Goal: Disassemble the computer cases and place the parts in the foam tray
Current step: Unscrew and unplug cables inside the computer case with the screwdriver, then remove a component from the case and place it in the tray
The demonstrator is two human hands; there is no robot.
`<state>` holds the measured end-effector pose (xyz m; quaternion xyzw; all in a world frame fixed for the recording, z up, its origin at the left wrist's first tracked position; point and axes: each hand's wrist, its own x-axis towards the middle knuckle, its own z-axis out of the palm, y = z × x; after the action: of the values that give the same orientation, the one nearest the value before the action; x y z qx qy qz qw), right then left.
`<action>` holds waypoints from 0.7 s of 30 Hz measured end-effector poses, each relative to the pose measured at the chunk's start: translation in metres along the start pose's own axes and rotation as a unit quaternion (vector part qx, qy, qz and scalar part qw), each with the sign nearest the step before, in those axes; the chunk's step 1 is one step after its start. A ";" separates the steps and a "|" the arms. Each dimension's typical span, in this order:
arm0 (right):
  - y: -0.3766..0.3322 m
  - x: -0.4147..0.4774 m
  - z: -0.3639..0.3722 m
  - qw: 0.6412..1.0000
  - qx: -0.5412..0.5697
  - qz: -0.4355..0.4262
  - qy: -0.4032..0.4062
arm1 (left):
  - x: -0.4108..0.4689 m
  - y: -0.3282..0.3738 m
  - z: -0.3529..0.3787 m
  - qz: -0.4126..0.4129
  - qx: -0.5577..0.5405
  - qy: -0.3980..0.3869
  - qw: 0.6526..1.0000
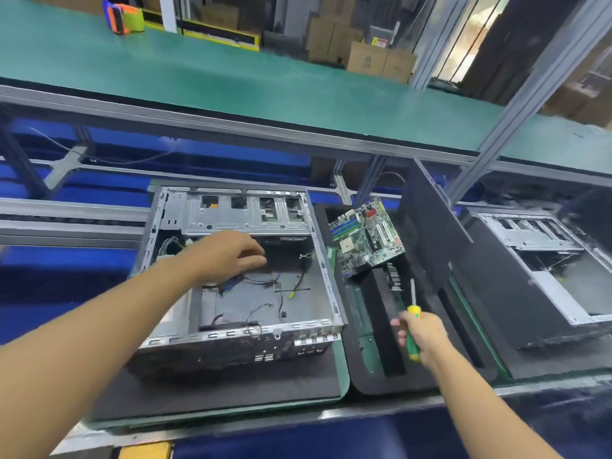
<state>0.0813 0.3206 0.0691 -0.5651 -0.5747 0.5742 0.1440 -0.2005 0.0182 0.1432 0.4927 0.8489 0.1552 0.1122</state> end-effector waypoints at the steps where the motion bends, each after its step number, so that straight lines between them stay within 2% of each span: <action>1: -0.012 -0.003 0.006 1.000 0.015 -0.026 -0.002 | 0.000 -0.009 -0.001 -0.012 0.008 -0.007 1.000; 5: -0.063 -0.025 0.038 0.986 0.011 -0.138 -0.089 | -0.007 -0.041 -0.009 -0.067 0.024 -0.058 0.996; 10: -0.106 -0.054 0.098 0.921 -0.053 -0.220 -0.316 | -0.039 -0.067 -0.026 -0.109 0.039 -0.118 0.986; 13: -0.113 -0.068 0.135 0.885 -0.059 -0.161 -0.433 | -0.066 -0.067 -0.037 -0.134 0.012 -0.115 0.984; 16: -0.112 -0.077 0.171 0.857 -0.110 -0.128 -0.487 | -0.093 -0.061 -0.041 -0.171 0.005 -0.157 0.973; 19: -0.103 -0.080 0.202 0.838 -0.138 -0.107 -0.518 | -0.115 -0.051 -0.027 -0.172 0.082 -0.223 0.956; 21: -0.094 -0.079 0.219 0.840 -0.147 -0.090 -0.515 | -0.126 -0.043 -0.010 -0.164 0.157 -0.242 0.943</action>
<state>-0.1175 0.1749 0.1189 -0.1480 -0.6917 0.6760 -0.2066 -0.1766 -0.1135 0.1411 0.3808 0.8789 -0.1241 0.2591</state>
